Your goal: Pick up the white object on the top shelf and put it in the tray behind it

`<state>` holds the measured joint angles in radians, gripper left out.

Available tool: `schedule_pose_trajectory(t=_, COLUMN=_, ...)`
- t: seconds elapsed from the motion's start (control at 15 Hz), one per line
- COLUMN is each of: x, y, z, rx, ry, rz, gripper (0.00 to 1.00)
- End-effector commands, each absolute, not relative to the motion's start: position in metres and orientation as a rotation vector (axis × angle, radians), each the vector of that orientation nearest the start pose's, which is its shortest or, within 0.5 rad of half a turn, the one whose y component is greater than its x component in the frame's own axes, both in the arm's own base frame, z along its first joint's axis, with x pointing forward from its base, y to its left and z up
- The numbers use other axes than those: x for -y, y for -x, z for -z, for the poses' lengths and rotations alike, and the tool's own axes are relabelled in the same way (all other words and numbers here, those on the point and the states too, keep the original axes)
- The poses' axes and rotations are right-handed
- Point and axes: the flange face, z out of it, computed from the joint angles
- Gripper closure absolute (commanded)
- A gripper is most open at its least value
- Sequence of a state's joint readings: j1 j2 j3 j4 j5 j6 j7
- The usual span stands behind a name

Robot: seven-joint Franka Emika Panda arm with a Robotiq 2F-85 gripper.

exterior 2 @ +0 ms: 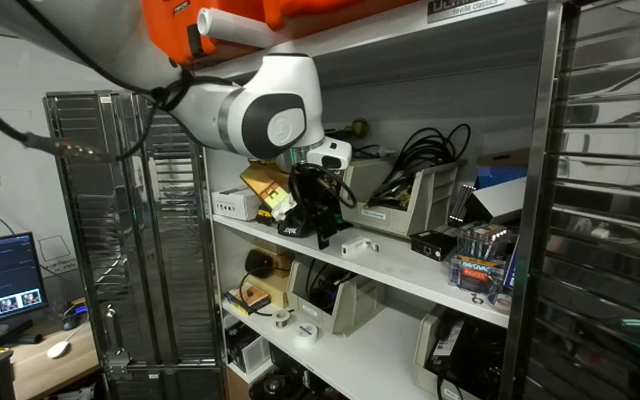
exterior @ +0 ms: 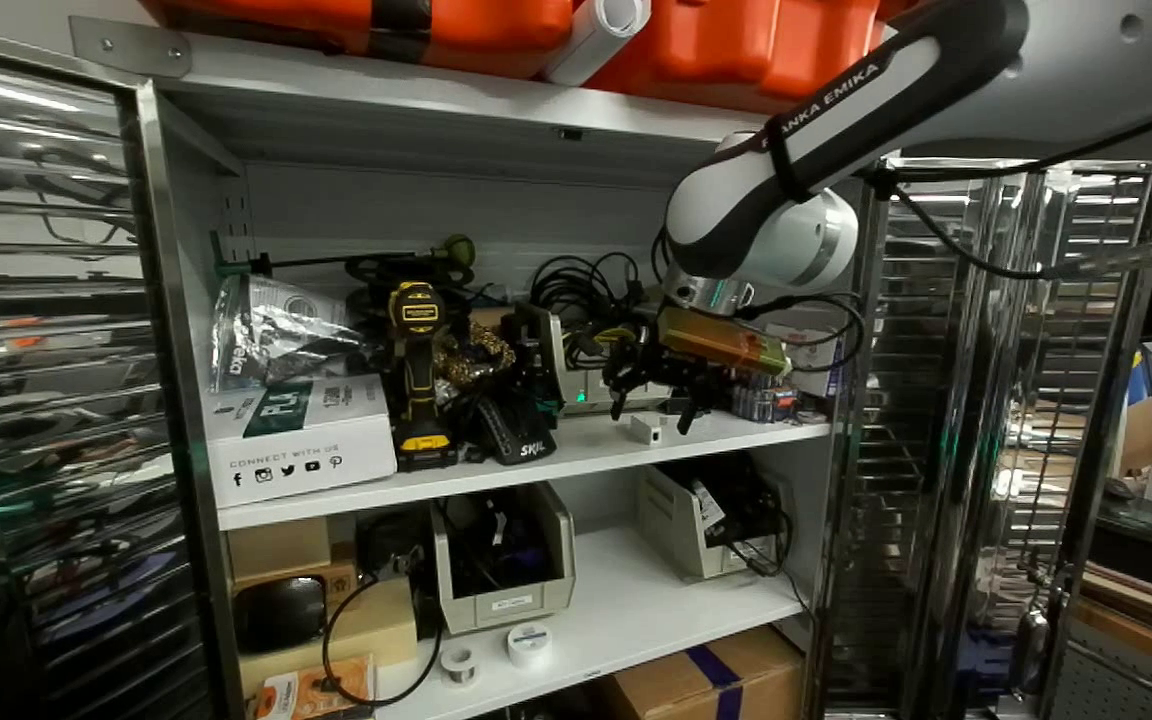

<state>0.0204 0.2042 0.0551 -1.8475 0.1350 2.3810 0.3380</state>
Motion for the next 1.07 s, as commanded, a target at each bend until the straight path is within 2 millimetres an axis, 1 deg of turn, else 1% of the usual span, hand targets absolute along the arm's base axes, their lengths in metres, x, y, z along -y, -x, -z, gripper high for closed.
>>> schedule_pose_trajectory(t=0.0, x=-0.042, y=-0.687, z=-0.45, rx=-0.474, ry=2.888, rz=0.411, gripper=0.0)
schedule_pose_trajectory(t=0.13, x=-0.037, y=-0.703, z=-0.445, rx=-0.471, ry=2.903, rz=0.384, gripper=0.0)
schedule_pose_trajectory(t=0.27, x=-0.032, y=-0.713, z=-0.445, rx=-0.445, ry=2.92, rz=0.338, gripper=0.0)
schedule_pose_trajectory(t=0.53, x=-0.019, y=-0.72, z=-0.454, rx=-0.376, ry=2.956, rz=0.287, gripper=0.0)
schedule_pose_trajectory(t=0.67, x=-0.011, y=-0.724, z=-0.455, rx=-0.352, ry=2.974, rz=0.278, gripper=0.0)
schedule_pose_trajectory(t=0.87, x=-0.005, y=-0.731, z=-0.447, rx=-0.313, ry=2.99, rz=0.256, gripper=0.0)
schedule_pose_trajectory(t=1.0, x=-0.006, y=-0.736, z=-0.435, rx=-0.278, ry=2.996, rz=0.244, gripper=0.0)
